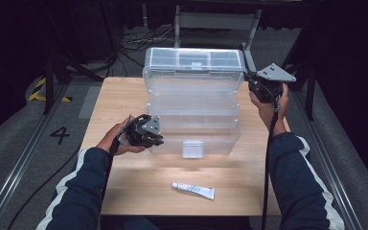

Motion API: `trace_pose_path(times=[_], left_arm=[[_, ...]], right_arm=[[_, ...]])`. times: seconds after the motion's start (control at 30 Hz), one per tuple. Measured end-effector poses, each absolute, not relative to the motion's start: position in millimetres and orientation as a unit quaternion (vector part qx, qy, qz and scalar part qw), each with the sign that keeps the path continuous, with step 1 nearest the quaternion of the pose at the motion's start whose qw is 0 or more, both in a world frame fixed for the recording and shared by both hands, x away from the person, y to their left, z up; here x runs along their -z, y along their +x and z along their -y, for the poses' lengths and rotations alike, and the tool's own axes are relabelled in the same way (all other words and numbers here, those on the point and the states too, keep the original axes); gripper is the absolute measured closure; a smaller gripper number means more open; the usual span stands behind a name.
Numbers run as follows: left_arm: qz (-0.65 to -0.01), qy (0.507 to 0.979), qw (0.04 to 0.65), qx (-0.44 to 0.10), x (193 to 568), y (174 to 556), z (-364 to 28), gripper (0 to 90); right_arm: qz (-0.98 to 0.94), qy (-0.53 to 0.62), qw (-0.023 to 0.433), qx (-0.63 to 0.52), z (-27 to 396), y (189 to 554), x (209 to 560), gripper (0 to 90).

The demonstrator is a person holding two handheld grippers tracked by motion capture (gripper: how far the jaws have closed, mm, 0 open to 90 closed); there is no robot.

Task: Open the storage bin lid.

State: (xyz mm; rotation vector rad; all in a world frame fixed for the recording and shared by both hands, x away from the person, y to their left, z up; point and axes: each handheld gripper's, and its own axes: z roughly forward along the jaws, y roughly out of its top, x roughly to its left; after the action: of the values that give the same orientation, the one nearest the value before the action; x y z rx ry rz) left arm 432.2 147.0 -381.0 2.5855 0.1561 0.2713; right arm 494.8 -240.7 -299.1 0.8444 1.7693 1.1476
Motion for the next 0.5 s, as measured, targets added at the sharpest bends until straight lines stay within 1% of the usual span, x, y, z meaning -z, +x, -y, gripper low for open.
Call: trace_pose_path(times=[0.27, 0.43, 0.5], left_arm=[[-0.054, 0.961, 0.254, -0.089, 379.2, 435.1, -144.8, 80.7], [-0.048, 0.968, 0.23, -0.087, 378.1, 437.1, -140.4, 81.3], [-0.049, 0.968, 0.23, -0.082, 377.8, 438.1, -140.2, 81.7]], right_arm=[[-0.707, 0.344, 0.416, -0.456, 239.4, 500.7, 296.0, 84.9], [-0.709, 0.348, 0.411, -0.454, 239.3, 505.9, 293.4, 85.0], [-0.71, 0.35, 0.409, -0.454, 238.9, 507.8, 292.2, 85.0]])
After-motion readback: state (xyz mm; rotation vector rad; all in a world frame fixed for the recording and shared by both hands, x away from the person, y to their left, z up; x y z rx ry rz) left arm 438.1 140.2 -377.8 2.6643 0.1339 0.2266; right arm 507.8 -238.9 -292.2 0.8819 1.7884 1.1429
